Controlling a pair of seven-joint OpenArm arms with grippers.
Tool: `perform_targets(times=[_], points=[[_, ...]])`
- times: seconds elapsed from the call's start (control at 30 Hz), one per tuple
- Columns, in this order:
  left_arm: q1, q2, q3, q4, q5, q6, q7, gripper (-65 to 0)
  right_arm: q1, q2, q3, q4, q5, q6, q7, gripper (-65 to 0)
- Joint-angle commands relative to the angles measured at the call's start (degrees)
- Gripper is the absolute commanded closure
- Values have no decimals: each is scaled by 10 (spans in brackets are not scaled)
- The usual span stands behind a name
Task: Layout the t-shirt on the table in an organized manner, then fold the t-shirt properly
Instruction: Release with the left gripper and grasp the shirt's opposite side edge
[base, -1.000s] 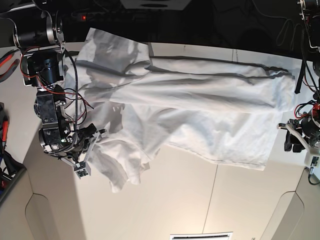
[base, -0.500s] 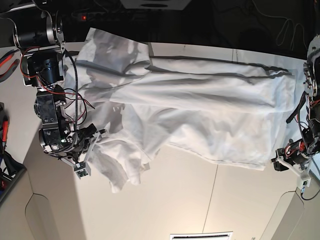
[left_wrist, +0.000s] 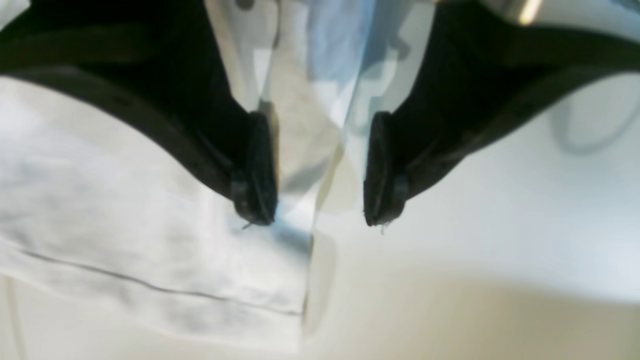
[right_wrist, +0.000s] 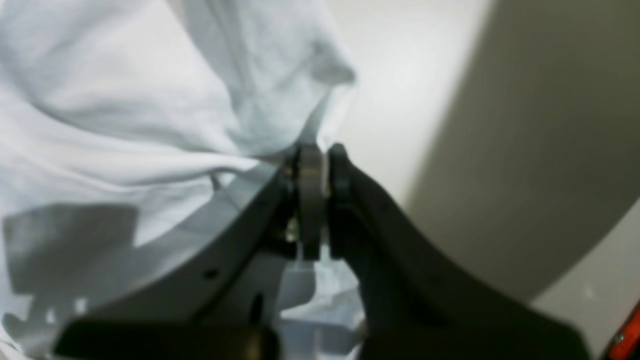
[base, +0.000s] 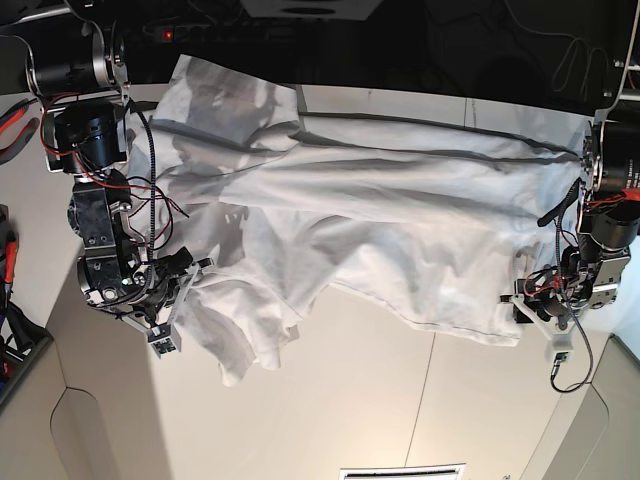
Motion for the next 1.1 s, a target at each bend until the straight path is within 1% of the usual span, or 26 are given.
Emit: perform_targets(times=[0.0, 0.1, 0.4, 0.53, 0.67, 0.73, 0.9, 1.0, 1.03, 1.07], points=[[-16, -1, 0, 5, -2, -2, -9, -328, 15, 3, 2, 9, -1, -2, 9, 0], [-16, 9, 0, 5, -1, -2, -14, -327, 16, 3, 2, 9, -1, -2, 9, 0], [-12, 7, 0, 5, -1, -3, -14, -327, 16, 3, 2, 9, -1, -2, 13, 0], [-3, 7, 0, 5, -1, -37, 2, -326, 16, 3, 2, 9, -1, -2, 14, 0], [14, 8, 0, 5, -2, -52, 3, -327, 16, 3, 2, 9, -1, -2, 14, 0], [20, 11, 0, 6, -2, -54, 9, -327, 16, 3, 2, 9, -1, -2, 16, 0], [28, 20, 0, 7, -9, -110, 26, -326, 16, 3, 2, 9, -1, -2, 18, 0], [28, 23, 0, 9, -12, -132, 30, -325, 16, 3, 2, 9, -1, -2, 18, 0], [28, 23, 0, 11, -18, -142, 31, -307, 16, 3, 2, 9, -1, -2, 17, 0], [28, 23, 0, 14, -26, -150, 33, -275, 16, 3, 2, 9, -1, -2, 18, 0]])
